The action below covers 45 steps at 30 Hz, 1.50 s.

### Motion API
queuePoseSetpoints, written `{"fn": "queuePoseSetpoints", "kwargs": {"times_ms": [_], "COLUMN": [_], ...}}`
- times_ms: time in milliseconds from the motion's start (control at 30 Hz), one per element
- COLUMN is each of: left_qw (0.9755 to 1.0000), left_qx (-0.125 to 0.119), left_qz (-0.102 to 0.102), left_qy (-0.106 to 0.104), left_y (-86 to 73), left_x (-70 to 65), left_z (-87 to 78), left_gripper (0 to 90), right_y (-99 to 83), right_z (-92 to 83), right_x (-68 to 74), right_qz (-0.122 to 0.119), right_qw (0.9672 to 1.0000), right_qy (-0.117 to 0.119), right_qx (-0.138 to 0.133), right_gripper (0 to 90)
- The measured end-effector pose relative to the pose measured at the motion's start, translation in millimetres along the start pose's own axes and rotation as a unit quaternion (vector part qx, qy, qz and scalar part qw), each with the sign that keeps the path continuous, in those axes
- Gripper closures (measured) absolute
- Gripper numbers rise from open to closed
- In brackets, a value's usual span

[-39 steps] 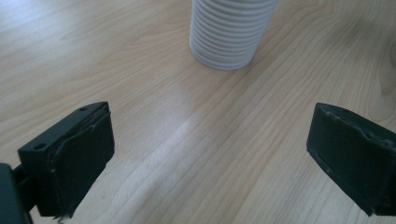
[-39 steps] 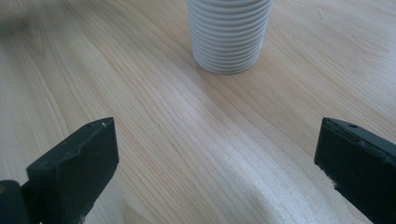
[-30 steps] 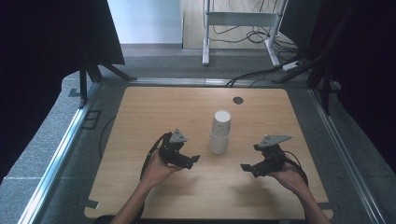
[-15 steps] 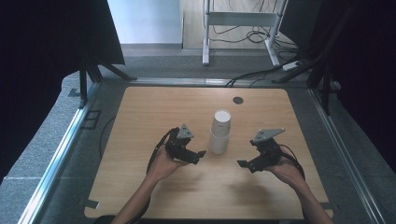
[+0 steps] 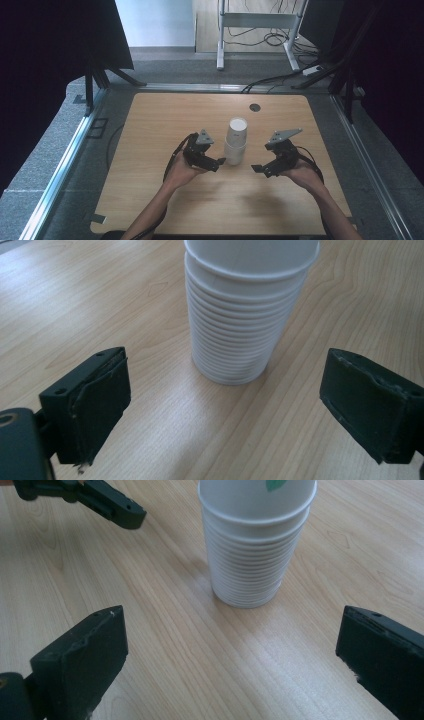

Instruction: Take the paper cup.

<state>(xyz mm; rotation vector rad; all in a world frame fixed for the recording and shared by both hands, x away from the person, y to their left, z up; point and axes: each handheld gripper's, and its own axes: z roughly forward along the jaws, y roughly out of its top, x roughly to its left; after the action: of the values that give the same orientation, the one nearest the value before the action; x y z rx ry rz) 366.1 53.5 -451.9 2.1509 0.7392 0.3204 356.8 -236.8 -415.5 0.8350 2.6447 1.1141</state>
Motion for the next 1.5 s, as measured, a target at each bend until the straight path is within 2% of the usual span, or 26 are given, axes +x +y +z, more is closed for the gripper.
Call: {"fn": "queuePoseSetpoints", "kwargs": {"times_ms": [233, 633, 933, 1500], "left_qw": [1.0, 0.9998, 0.9995, 0.9985], "left_qx": [-0.003, -0.013, -0.02, -0.038], "left_qz": [0.009, 0.007, 0.009, 0.001], "left_qy": [-0.003, -0.016, -0.022, -0.039], "left_y": [7.2, 17.4, 24.3, 28.3], "left_x": [-0.3, 1.1, 0.8, -0.5], "left_z": [9.4, 23.3, 31.8, 40.9], "left_gripper": [6.1, 6.6, 7.3, 13.4], "right_y": [14.7, 38.1, 52.2, 92.6], "right_z": [0.2, 3.7, 10.8, 11.5], "right_x": [-4.2, -12.3, -16.1, -19.6], "right_qz": [-0.002, -0.011, -0.008, -0.023], "right_qw": [0.9999, 0.9993, 0.9981, 0.9947], "right_qy": [0.004, 0.004, 0.01, 0.009], "right_qx": [0.01, 0.035, 0.059, 0.1], "right_gripper": [0.3, 0.4, 0.7, 11.5]}}
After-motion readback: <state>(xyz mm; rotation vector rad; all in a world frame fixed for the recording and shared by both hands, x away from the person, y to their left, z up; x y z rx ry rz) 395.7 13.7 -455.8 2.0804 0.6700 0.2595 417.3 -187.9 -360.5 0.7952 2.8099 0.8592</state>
